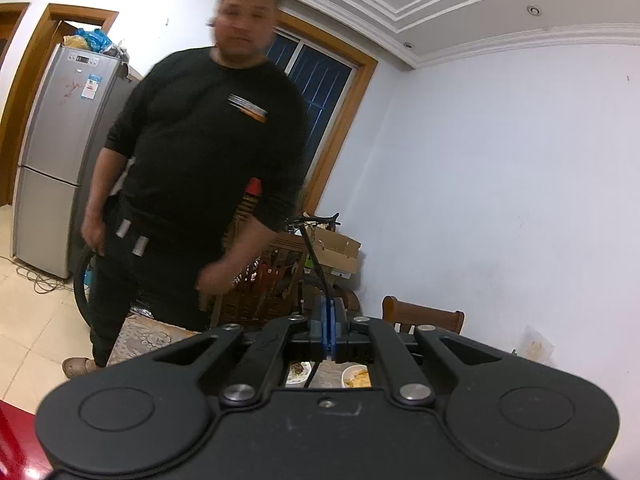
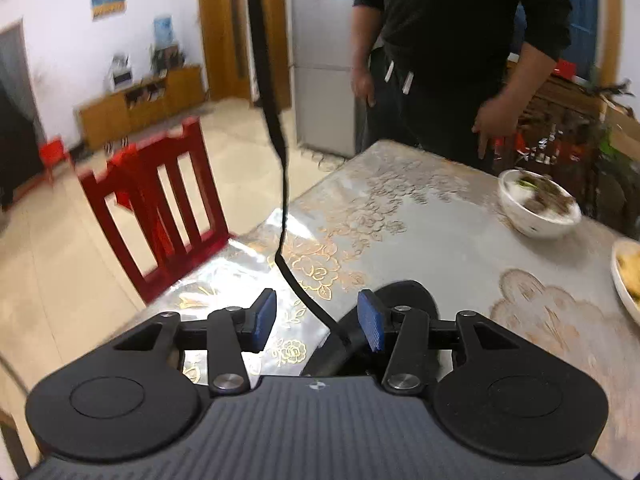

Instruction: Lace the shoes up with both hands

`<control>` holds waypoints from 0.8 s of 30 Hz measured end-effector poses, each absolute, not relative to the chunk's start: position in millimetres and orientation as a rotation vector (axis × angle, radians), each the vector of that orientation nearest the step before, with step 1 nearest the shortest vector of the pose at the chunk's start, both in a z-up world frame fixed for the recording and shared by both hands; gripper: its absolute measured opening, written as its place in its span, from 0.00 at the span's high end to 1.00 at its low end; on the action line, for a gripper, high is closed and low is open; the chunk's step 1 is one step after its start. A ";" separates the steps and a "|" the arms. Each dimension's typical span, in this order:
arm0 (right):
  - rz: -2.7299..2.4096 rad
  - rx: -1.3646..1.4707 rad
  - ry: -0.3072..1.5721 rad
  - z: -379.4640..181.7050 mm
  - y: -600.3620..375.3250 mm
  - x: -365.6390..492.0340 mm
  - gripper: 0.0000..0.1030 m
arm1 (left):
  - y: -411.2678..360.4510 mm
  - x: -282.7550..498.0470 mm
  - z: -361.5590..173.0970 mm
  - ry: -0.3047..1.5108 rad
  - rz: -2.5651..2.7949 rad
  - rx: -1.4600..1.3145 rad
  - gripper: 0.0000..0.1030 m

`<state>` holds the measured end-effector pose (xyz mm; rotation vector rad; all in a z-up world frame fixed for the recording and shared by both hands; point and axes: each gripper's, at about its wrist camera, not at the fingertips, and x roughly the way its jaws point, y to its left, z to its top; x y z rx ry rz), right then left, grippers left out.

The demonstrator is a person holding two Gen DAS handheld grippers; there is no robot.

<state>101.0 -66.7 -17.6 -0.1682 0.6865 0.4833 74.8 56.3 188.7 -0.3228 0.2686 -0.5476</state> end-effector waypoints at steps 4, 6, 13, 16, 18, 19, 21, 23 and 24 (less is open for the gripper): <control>0.433 -0.213 0.790 -25.8 -57.8 116.8 0.63 | 60.3 82.0 188.8 0.267 -0.560 -0.326 0.99; 0.414 -0.143 0.829 -30.2 -63.4 122.6 0.97 | 61.2 85.6 189.7 0.266 -0.566 -0.318 0.99; 0.423 0.334 0.853 -2.4 -117.9 111.4 0.99 | 62.3 100.1 190.4 0.268 -0.609 -0.317 0.98; 0.449 0.407 0.832 7.2 -126.0 104.5 0.99 | 61.2 105.6 187.5 0.273 -0.624 -0.315 0.98; 0.430 0.363 0.823 5.6 -122.4 106.1 0.99 | 60.6 108.7 184.7 0.282 -0.629 -0.316 0.98; 0.423 0.377 0.836 3.9 -122.1 106.1 1.00 | 60.6 109.1 183.3 0.286 -0.629 -0.312 0.98; 0.508 0.455 0.782 13.3 -120.1 98.7 1.00 | 61.9 108.2 178.4 0.293 -0.618 -0.289 0.97; 0.557 0.426 0.652 39.8 -113.7 87.7 1.00 | 65.1 108.9 168.8 0.325 -0.603 -0.279 0.97; 0.566 0.404 0.607 48.9 -112.4 85.3 1.00 | 67.9 107.7 160.5 0.348 -0.593 -0.272 0.97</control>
